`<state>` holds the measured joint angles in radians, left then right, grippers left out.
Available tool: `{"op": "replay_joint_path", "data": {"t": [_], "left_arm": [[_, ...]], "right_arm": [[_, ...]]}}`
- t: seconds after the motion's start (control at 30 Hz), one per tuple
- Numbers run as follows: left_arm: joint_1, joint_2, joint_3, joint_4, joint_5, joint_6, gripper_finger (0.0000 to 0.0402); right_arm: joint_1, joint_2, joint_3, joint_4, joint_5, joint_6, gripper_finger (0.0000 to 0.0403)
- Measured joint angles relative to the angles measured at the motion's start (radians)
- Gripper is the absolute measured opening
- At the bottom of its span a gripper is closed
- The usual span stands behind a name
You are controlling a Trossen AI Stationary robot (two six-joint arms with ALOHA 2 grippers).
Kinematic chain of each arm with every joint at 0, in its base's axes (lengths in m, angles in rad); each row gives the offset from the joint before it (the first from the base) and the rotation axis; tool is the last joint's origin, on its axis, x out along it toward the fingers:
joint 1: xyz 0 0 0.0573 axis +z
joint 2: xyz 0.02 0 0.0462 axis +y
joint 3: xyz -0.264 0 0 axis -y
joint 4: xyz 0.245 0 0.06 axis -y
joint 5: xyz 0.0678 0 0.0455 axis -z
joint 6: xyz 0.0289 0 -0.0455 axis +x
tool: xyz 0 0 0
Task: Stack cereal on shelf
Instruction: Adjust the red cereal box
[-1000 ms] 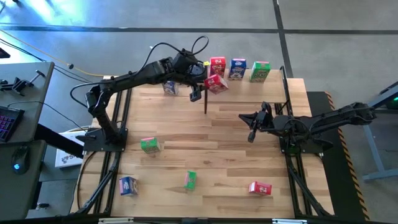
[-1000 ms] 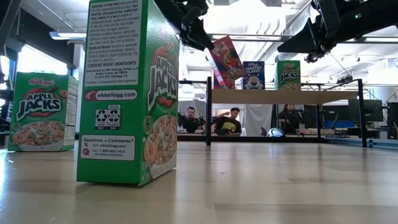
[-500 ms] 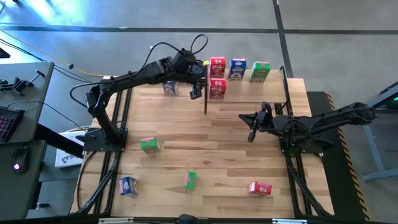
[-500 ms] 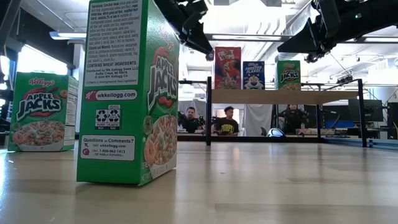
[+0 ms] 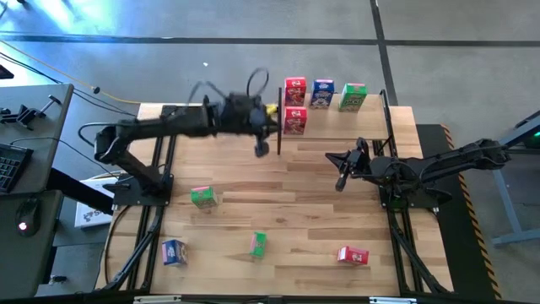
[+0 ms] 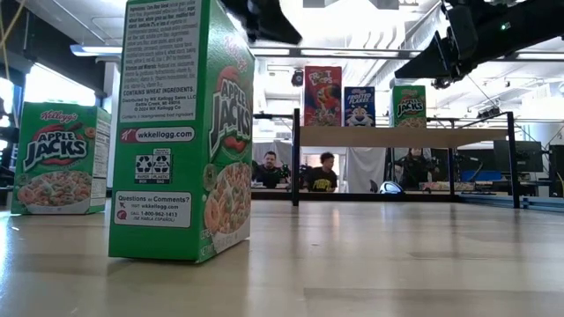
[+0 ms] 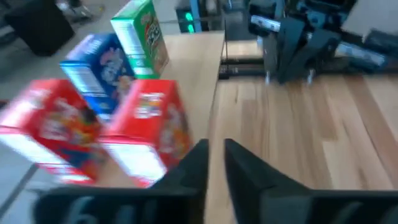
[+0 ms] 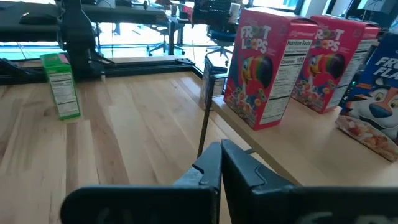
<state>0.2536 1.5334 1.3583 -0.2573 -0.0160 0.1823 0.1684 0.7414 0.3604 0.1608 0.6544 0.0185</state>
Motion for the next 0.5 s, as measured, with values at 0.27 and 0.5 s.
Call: {"op": "replay_joint_path", "data": {"t": [0.27,0.5], "left_arm": [[-0.067,0.113,-0.229,0.553,-0.191,-0.169,0.0006],[-0.072,0.249,-0.160,0.618,-0.218,-0.123,0.0001]], "right_arm": [[0.000,0.000,0.000,0.001,0.000,0.000,0.0001],[0.000,0.000,0.000,0.008,-0.001,0.003,0.0000]]}}
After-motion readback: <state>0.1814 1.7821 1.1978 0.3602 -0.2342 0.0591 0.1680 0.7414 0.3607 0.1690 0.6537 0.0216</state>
